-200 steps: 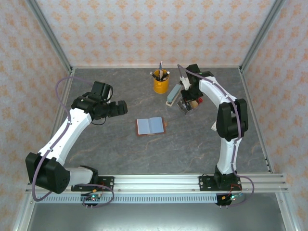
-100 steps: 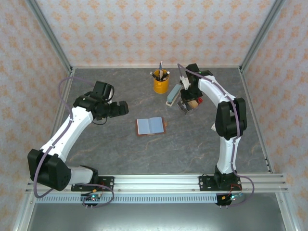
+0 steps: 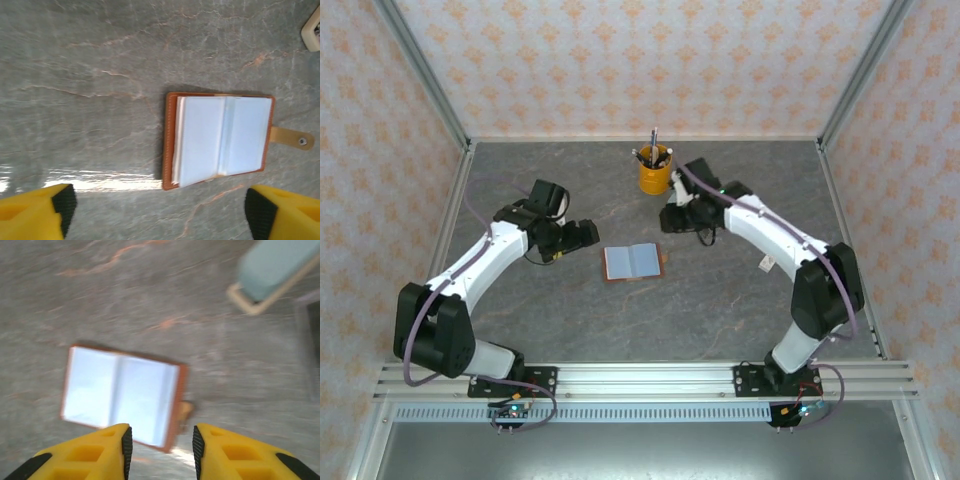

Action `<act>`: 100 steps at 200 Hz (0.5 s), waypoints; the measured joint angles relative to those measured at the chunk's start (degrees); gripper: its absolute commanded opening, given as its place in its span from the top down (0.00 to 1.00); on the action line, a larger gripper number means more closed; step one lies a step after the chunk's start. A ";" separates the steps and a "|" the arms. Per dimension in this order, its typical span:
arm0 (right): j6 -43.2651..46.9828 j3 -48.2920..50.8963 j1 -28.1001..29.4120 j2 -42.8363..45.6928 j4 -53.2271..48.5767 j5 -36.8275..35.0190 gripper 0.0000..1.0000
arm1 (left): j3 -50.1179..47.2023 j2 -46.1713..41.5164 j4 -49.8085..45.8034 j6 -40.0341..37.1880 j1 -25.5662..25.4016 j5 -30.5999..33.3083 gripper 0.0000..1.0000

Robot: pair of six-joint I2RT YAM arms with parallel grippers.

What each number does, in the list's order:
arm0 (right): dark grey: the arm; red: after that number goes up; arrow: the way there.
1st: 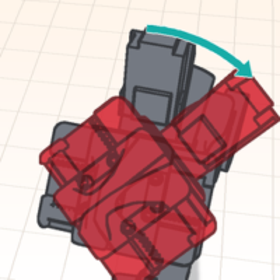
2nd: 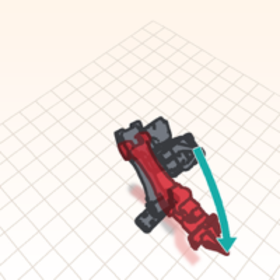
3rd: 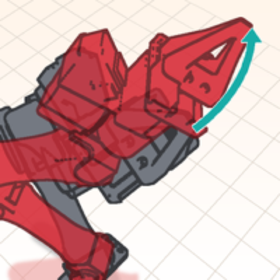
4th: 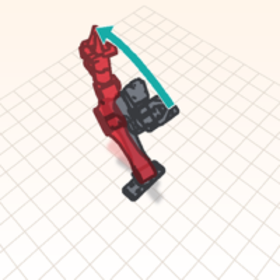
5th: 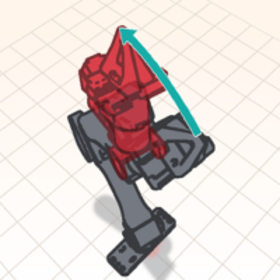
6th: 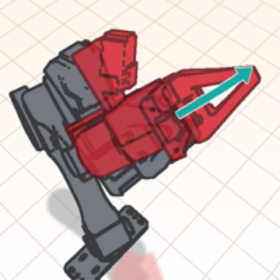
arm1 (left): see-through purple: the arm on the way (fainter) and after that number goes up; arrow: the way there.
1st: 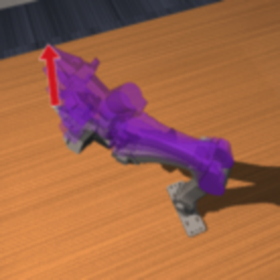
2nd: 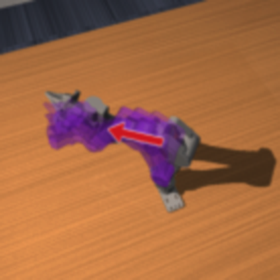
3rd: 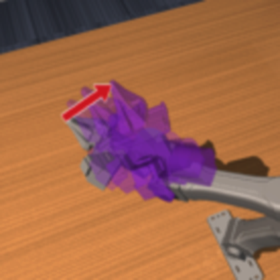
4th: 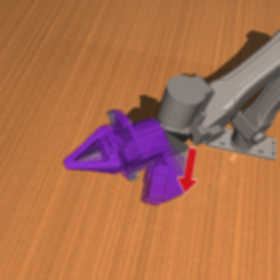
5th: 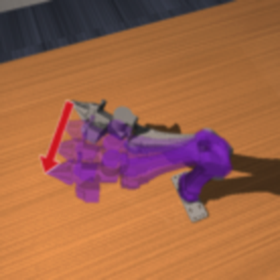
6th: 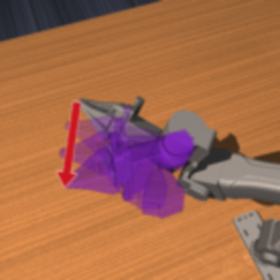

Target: Take the credit cards out of the card holder

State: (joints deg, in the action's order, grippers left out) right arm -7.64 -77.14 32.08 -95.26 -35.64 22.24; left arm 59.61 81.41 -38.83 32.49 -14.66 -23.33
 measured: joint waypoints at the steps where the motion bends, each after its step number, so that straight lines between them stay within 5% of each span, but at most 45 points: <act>1: -0.35 0.15 0.48 -0.07 0.33 0.20 0.61 | -0.15 0.15 0.31 0.46 -0.04 -0.28 0.20; 56: -9.49 -0.07 9.70 -8.92 6.43 1.16 0.63 | -2.36 6.25 8.44 6.64 -2.29 -5.16 0.52; 100: -13.49 -1.55 9.84 -15.37 6.19 -2.32 0.63 | -2.36 10.84 12.24 9.14 -4.96 -6.71 0.64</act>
State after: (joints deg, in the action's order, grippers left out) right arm -21.12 -78.70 41.91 -110.63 -29.45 19.92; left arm 57.25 92.25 -26.59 41.63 -19.62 -30.04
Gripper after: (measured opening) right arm 0.371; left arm 0.387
